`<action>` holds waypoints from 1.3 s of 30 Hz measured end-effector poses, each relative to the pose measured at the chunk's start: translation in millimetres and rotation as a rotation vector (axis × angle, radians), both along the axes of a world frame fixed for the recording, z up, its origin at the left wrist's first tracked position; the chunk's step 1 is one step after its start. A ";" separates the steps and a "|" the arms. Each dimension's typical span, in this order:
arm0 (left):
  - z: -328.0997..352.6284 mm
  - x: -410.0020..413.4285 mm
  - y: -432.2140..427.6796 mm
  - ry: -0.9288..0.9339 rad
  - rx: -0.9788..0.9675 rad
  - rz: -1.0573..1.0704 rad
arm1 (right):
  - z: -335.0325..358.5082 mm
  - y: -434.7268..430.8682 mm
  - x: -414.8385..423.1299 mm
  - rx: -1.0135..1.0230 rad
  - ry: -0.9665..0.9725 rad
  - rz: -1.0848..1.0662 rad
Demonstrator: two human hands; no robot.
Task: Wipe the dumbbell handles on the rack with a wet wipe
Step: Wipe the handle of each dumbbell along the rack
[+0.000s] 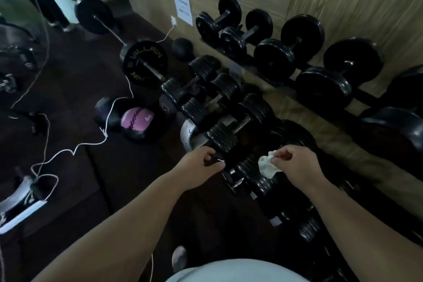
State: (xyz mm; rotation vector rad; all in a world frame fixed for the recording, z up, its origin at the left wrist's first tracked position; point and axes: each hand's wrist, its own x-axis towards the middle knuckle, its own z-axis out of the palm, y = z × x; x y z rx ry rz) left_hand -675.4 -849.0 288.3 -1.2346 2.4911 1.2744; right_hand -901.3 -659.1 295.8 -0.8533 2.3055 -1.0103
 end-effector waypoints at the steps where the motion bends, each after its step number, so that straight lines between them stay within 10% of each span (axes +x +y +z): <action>1: -2.1 6.2 -11.2 0.006 0.002 -0.015 | 0.1 -8.8 7.9 0.004 -0.012 -0.026; 39: -206.2 -202.1 -253.2 -0.212 0.037 -0.493 | -185.4 -236.0 -61.4 0.159 -0.117 -0.626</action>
